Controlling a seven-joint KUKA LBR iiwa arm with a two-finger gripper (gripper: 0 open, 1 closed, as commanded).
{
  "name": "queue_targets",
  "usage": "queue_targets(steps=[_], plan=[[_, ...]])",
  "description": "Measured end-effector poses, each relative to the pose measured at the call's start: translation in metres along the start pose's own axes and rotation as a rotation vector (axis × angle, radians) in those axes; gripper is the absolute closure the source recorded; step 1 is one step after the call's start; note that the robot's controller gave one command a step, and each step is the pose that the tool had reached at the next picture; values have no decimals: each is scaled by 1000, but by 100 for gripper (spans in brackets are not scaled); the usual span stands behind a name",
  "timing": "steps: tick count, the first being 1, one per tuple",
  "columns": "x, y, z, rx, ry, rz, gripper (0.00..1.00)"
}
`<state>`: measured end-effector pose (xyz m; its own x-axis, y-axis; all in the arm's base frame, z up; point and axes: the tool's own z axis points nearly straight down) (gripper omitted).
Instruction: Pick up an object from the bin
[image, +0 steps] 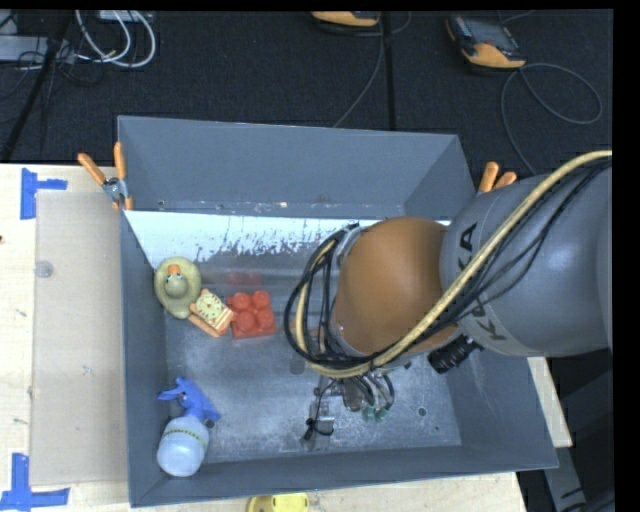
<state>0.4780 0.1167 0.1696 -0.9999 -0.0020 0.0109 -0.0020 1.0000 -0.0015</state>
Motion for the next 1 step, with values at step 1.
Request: queue_targets(steps=[1], plan=[[-2, -1, -4, -1, -8, 4, 0]])
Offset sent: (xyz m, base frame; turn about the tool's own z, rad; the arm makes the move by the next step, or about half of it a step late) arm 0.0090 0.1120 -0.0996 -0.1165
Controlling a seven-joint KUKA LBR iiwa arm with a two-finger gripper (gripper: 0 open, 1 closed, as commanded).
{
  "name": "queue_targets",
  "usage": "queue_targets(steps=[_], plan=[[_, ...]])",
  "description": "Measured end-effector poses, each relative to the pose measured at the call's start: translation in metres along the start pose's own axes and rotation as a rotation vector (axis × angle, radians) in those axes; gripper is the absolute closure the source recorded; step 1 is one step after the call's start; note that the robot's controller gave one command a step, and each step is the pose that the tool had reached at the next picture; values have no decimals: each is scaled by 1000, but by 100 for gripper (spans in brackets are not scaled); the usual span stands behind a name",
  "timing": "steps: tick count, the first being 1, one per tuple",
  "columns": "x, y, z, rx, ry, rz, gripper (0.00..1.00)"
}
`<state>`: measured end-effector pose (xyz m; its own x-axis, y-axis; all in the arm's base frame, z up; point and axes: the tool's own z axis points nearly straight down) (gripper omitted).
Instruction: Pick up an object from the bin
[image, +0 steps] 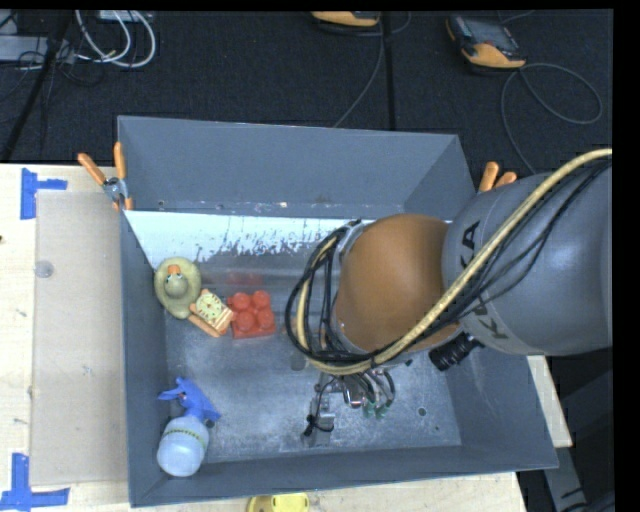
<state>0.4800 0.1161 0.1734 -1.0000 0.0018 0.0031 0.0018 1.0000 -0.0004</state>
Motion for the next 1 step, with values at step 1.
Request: queue_targets(steps=[1], plan=[[-6, 66, 59, 0, 1, -70, 0]])
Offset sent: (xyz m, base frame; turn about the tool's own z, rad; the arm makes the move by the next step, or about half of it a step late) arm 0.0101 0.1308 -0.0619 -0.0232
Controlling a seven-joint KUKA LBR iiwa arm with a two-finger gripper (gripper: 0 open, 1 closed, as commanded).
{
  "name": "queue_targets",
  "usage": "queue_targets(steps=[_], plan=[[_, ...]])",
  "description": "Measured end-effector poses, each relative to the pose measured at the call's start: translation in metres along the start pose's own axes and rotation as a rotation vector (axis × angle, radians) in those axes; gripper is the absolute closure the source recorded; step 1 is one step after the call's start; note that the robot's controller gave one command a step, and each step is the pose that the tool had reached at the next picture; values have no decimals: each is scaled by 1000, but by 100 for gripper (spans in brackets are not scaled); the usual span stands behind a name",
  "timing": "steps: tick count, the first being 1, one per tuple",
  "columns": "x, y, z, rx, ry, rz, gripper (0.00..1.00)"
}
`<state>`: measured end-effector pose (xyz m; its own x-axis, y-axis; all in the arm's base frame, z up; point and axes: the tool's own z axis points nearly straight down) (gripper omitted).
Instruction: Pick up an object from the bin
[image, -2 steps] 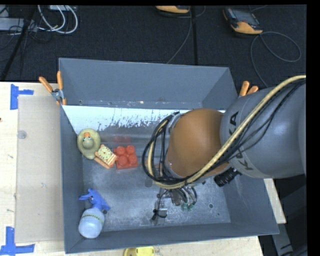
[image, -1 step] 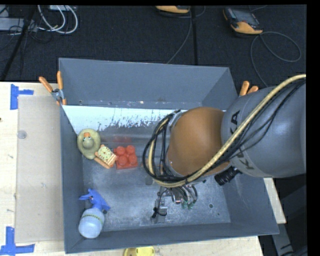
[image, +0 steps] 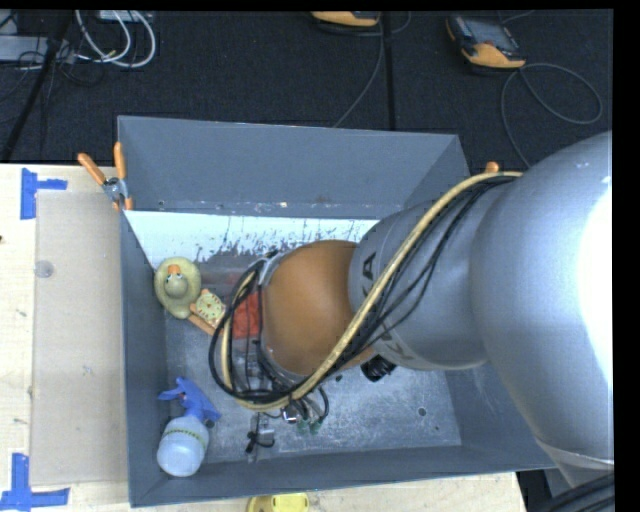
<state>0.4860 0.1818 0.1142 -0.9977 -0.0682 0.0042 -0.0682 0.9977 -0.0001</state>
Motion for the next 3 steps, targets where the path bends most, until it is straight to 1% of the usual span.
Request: queue_targets(steps=[1, 2, 3], plan=[[-8, 68, 3, -1, 0, 42, 0], [-25, 56, 7, 0, 0, -63, 0], [-11, 64, 40, -1, -5, -222, 0]])
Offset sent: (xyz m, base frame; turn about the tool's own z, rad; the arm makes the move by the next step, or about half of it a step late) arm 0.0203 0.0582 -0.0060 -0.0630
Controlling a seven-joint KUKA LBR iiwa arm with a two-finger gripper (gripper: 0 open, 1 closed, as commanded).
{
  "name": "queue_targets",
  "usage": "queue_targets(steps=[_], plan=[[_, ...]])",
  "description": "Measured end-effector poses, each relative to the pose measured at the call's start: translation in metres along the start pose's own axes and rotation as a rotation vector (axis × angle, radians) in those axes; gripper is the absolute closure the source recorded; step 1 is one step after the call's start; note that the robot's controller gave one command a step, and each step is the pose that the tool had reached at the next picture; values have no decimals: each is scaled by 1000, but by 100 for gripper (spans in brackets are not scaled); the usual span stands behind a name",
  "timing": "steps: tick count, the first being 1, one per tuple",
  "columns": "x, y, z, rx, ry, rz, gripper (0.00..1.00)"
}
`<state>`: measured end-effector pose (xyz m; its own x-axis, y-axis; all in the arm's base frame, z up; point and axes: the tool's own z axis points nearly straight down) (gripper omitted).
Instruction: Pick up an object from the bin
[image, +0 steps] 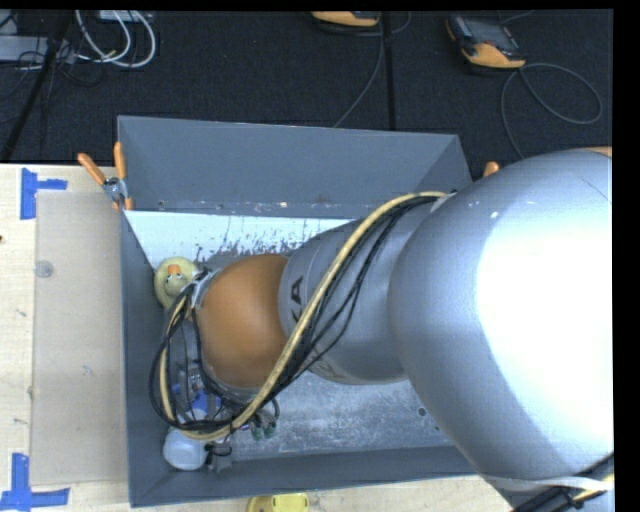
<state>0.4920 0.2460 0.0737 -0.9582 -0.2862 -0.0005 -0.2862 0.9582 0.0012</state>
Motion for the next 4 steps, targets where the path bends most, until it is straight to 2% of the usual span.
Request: queue_targets(steps=[1, 3, 4], plan=[[12, 2, 3, 0, -1, -260, 100], [12, 2, 2, -1, -1, -258, 100], [14, 2, -3, 0, 6, -258, 100]])
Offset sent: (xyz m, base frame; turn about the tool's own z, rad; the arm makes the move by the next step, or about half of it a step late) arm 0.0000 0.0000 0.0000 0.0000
